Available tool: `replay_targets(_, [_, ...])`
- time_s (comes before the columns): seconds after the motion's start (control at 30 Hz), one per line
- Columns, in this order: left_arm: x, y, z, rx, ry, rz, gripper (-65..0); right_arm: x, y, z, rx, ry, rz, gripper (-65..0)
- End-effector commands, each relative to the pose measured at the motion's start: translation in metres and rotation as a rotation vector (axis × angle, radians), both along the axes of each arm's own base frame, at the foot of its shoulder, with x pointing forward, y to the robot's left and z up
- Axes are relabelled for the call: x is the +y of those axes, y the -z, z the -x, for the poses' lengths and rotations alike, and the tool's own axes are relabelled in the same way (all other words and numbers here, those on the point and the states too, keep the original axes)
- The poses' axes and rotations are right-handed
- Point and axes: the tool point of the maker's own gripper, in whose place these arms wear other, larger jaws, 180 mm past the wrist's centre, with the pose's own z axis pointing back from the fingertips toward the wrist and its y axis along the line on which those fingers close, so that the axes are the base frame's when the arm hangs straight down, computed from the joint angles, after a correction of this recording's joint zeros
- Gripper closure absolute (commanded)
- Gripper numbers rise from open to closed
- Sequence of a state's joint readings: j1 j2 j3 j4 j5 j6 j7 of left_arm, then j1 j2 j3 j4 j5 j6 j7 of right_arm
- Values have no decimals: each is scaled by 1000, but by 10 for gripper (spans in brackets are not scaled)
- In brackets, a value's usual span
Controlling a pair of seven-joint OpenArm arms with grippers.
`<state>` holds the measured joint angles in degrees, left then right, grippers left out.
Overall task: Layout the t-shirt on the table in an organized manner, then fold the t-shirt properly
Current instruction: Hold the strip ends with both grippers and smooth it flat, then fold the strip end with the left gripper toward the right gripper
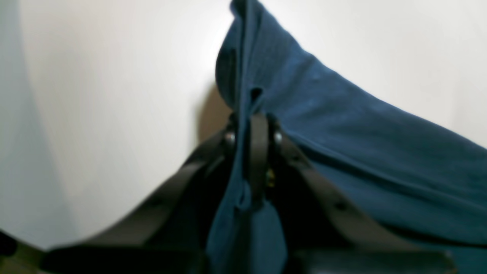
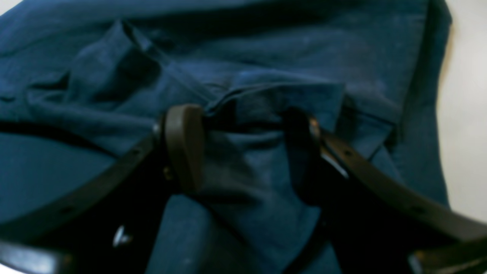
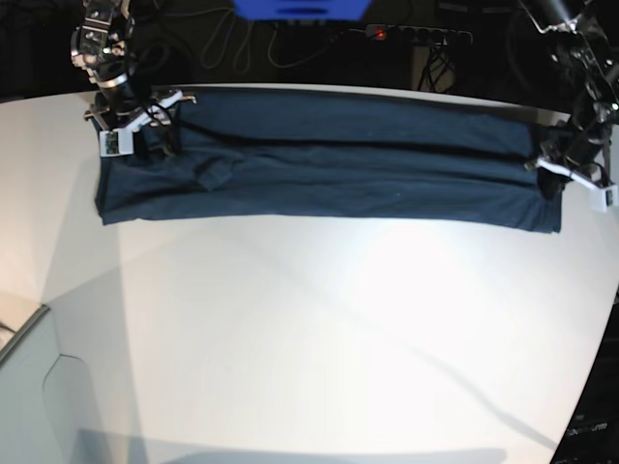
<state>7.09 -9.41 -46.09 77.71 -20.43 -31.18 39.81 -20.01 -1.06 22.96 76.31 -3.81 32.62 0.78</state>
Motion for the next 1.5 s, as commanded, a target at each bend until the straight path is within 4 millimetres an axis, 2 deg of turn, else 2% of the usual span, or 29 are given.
replay_targets(0.0, [8,-24,-17,-62,1,-31,-4,0,1,4,13,-10,4,-341])
replay_targets(0.07, [5,-34,-26,-55,19,-38,-4,0,-1,-3,0,-9,5,-341])
replay_targets(0.17, [-12,-47,-34,-80,36,-30,-4,0,-3,-8,-10,-6,3,-341])
replay_targets(0.23, [-28,-60,-39,-123,49,-32,-4,0,-4,-9,-13,-6,3,-341])
replay_targets(0.33, [-61,-67,-42,-169,49,11,-4,0,-4,-9,-13,-6,3,-341])
replay_targets(0.43, [-103,-66,-39,-175,108,54,-4,0,-4,-9,-13,-6,3,-341])
replay_targets(0.67, [-216,-54,-36,-142,380,157,-3,0,-4,-9,-13,-6,3,-340])
replay_targets(0.83, [-281,-60,-34,-152,564,199,-2,0,-4,-9,-13,-6,3,-340])
replay_targets(0.9, [-298,-62,-34,-148,592,213,-2,0,-4,-9,-13,-6,3,-340])
replay_targets(1.07, [-336,-42,-31,-61,636,270,-2,0,-4,-9,-13,-6,3,-340])
replay_targets(1.17, [-351,-27,-27,-11,672,290,-2,0,-4,-9,-13,-6,3,-340])
replay_targets(1.27, [-370,-21,-28,-18,706,311,-1,0,-4,-10,-14,-6,4,-340])
replay_targets(1.47, [-398,-12,-17,-31,754,348,-4,0,-4,-10,-14,-6,4,-340])
